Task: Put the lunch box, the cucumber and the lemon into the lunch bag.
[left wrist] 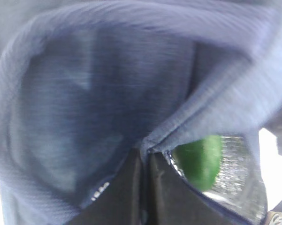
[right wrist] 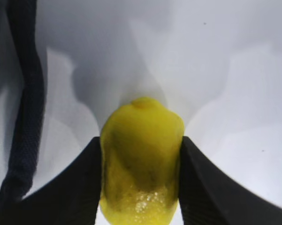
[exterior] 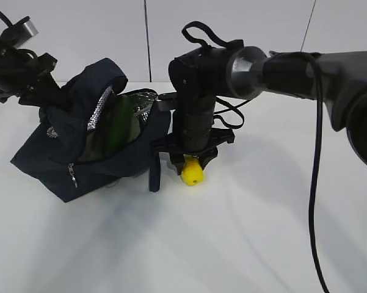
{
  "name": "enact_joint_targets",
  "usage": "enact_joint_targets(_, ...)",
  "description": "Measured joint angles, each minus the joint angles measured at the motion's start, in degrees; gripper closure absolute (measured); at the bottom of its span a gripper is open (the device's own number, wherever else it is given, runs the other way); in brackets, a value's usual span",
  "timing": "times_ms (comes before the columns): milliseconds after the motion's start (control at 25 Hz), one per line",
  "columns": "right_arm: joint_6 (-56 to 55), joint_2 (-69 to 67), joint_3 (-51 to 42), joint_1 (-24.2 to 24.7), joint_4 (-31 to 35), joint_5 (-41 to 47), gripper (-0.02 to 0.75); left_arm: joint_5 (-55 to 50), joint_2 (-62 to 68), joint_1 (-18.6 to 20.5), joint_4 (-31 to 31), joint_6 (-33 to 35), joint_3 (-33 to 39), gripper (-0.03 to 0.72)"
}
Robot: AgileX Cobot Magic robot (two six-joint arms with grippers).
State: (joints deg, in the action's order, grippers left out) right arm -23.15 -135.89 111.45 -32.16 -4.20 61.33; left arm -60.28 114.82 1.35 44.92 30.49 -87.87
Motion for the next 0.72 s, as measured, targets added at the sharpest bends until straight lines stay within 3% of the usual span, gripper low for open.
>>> enact_joint_targets(320,0.1,-0.1,6.9,0.0,-1.6,8.2,0.4,1.0,1.3,0.0,-2.3,-0.5,0.0,0.697)
enact_joint_targets(720,1.3,-0.2,22.6,0.0,0.6,9.3,0.401,1.1,1.9,0.1,-2.5,-0.7,0.0,0.697)
